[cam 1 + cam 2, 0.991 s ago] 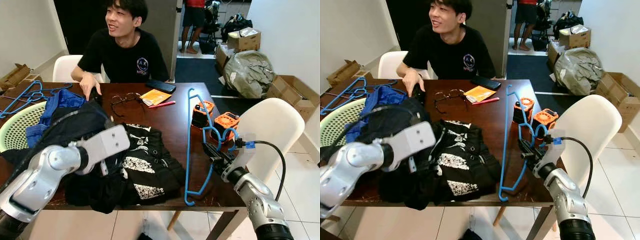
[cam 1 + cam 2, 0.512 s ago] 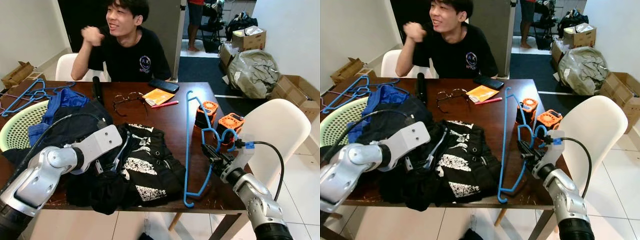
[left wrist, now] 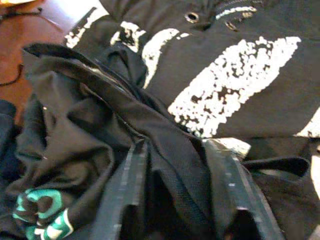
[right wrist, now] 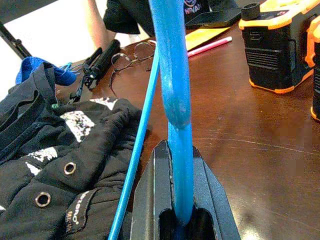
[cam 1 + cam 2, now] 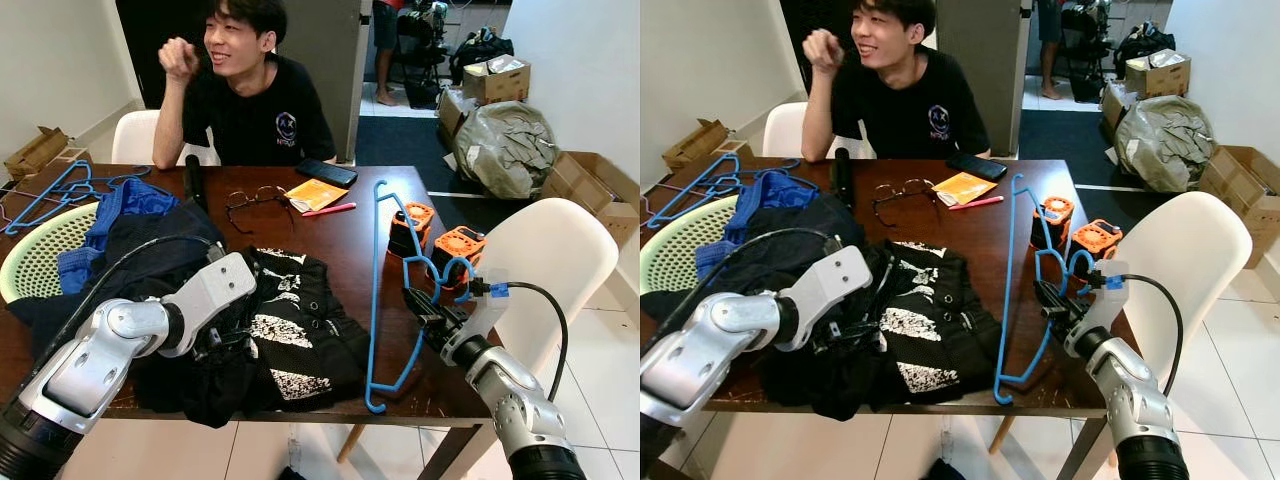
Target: Hang hanger
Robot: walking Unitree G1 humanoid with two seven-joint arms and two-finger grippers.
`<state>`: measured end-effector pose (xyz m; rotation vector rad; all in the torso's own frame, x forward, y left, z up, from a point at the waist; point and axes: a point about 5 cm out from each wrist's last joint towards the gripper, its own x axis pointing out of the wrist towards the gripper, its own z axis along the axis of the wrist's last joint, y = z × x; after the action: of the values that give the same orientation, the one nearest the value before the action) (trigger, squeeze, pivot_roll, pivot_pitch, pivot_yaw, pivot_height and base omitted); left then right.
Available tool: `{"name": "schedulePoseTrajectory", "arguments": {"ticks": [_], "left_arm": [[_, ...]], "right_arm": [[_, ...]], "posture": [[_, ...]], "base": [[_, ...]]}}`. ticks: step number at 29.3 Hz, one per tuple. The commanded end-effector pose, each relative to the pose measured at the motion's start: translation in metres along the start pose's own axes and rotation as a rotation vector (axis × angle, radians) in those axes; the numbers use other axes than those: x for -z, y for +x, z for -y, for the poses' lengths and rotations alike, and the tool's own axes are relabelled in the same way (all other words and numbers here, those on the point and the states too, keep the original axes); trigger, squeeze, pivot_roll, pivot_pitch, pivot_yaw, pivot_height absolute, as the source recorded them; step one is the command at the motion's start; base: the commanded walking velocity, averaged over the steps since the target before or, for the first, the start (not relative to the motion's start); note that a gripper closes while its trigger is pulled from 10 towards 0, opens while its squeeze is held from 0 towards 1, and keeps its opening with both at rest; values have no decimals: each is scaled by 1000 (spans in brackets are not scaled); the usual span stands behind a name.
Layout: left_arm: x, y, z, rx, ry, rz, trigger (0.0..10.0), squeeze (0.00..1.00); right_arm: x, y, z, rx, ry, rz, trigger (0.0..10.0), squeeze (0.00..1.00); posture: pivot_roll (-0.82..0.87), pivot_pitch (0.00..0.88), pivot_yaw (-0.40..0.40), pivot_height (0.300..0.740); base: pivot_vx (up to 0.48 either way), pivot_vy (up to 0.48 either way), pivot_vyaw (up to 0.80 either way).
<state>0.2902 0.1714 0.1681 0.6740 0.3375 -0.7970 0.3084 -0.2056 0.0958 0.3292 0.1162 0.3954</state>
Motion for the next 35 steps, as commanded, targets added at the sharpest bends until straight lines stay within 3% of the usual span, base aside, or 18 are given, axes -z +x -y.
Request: {"name": "schedulePoseTrajectory", "arguments": {"ticks": [1, 9, 13, 14, 15, 16, 17, 18, 20, 22, 24, 26, 28, 29, 31, 32, 34, 35], "left_arm": [[1, -1, 2, 16, -8, 8, 0, 0], [-7, -12, -11, -26, 37, 15, 0, 0], [-30, -19, -27, -88, 67, 150, 0, 0], [-48, -24, -38, -131, 93, 252, 0, 0], [-48, -24, -38, -131, 93, 252, 0, 0], [-91, -43, -68, -262, 120, 467, 0, 0], [-91, -43, -68, -262, 120, 467, 0, 0], [-149, -86, -109, -445, 135, 784, 0, 0], [-149, -86, -109, -445, 135, 784, 0, 0], [-174, -113, -135, -558, 134, 918, 0, 0], [-187, -128, -158, -723, 156, 895, 0, 0], [-187, -128, -158, -723, 156, 895, 0, 0], [-192, -138, -174, -853, 161, 836, 0, 0], [-192, -129, -171, -767, 189, 783, 2706, 0], [-192, -122, -168, -691, 207, 753, 2706, 0], [-192, -118, -169, -686, 202, 746, 6549, 0], [-192, -118, -169, -686, 202, 746, 6549, 0], [-193, -117, -172, -710, 205, 747, 7255, 0]], "right_arm": [[16, -5, 4, 30, 7, -73, 10000, 0], [16, -4, 5, 36, 14, -71, 10000, 0], [16, -3, 6, 39, 22, -68, 10000, 0], [16, -2, 6, 40, 25, -68, 10000, 0], [16, -2, 6, 40, 25, -68, 10000, 0], [16, -1, 6, 43, 36, -61, 10000, 0], [16, -1, 6, 43, 36, -61, 10000, 0], [16, 2, 6, 46, 56, -50, 10000, 0], [16, 2, 6, 46, 56, -50, 10000, 0], [17, 4, 6, 50, 68, -43, 10000, 0], [17, 5, 6, 54, 73, -37, 10000, 0], [17, 5, 6, 54, 73, -37, 10000, 0], [16, 5, 7, 59, 87, -25, 10000, 0], [16, 5, 7, 60, 92, -23, 10000, 0], [17, 5, 7, 60, 95, -22, 10000, 0], [17, 6, 7, 59, 95, -24, 10000, 0], [17, 6, 7, 59, 95, -24, 10000, 0], [17, 6, 7, 57, 94, -25, 10000, 0]], "posture": [[-19, 8, 20, 740], [-18, 0, 18, 740], [-17, 0, 19, 740], [-15, 0, 16, 740], [-15, 0, 16, 740], [-4, 0, 19, 740], [-4, 0, 19, 740], [1, 0, 23, 740], [1, 0, 23, 740], [1, 0, 29, 740], [-4, 0, 34, 740], [-4, 0, 34, 740], [-7, 0, 41, 740], [-7, 0, 41, 740], [-7, 0, 41, 740], [-9, 0, 40, 740], [-9, 0, 40, 740], [-5, 0, 36, 740]], "base": [[0, 0, 0], [0, 0, 0], [0, 0, 0], [0, 0, 0], [0, 0, 0], [0, 0, 0], [0, 0, 0], [0, 0, 0], [0, 0, 0], [0, 0, 0], [0, 0, 0], [0, 0, 0], [0, 0, 0], [0, 0, 0], [0, 0, 0], [0, 0, 0], [0, 0, 0], [0, 0, 0]]}}
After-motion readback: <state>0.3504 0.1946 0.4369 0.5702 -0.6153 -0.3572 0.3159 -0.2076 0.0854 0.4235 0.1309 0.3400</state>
